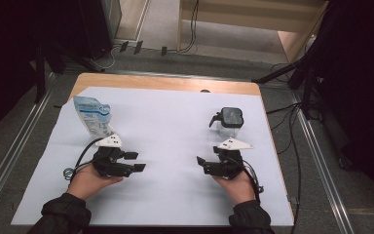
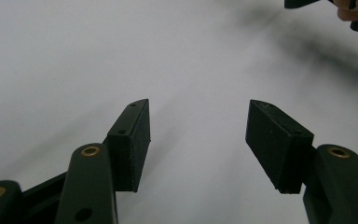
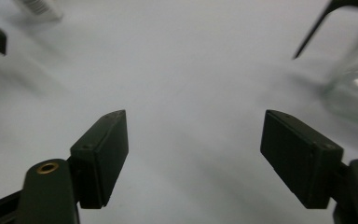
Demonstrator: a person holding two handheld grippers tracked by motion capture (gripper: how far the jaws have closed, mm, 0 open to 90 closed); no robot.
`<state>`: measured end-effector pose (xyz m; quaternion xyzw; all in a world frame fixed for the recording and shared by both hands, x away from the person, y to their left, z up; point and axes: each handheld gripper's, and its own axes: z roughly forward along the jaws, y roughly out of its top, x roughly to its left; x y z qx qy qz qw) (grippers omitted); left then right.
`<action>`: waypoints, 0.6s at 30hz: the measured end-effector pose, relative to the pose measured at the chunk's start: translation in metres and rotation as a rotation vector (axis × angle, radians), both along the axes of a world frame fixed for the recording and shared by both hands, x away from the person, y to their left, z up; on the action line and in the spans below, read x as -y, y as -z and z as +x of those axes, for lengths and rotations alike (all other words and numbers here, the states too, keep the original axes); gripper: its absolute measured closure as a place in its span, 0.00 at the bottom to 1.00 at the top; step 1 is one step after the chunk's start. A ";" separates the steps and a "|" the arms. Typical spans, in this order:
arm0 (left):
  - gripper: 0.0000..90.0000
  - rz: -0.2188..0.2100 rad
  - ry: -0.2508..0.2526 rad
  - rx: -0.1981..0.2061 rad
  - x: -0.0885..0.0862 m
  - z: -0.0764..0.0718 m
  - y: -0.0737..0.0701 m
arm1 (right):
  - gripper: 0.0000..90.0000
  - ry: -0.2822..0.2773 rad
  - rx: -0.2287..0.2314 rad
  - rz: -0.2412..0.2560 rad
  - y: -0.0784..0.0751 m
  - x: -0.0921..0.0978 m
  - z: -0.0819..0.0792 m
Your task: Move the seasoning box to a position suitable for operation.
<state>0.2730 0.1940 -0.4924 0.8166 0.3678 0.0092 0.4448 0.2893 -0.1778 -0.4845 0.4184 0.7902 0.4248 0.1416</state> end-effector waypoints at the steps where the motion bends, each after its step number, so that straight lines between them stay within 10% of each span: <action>1: 0.46 -0.009 -0.003 0.001 -0.001 0.000 -0.001 | 0.26 0.013 0.017 0.000 -0.003 0.003 0.000; 18: 0.25 -0.005 -0.038 0.027 0.000 -0.009 -0.010 | 0.16 0.255 0.087 -0.022 -0.018 0.037 0.022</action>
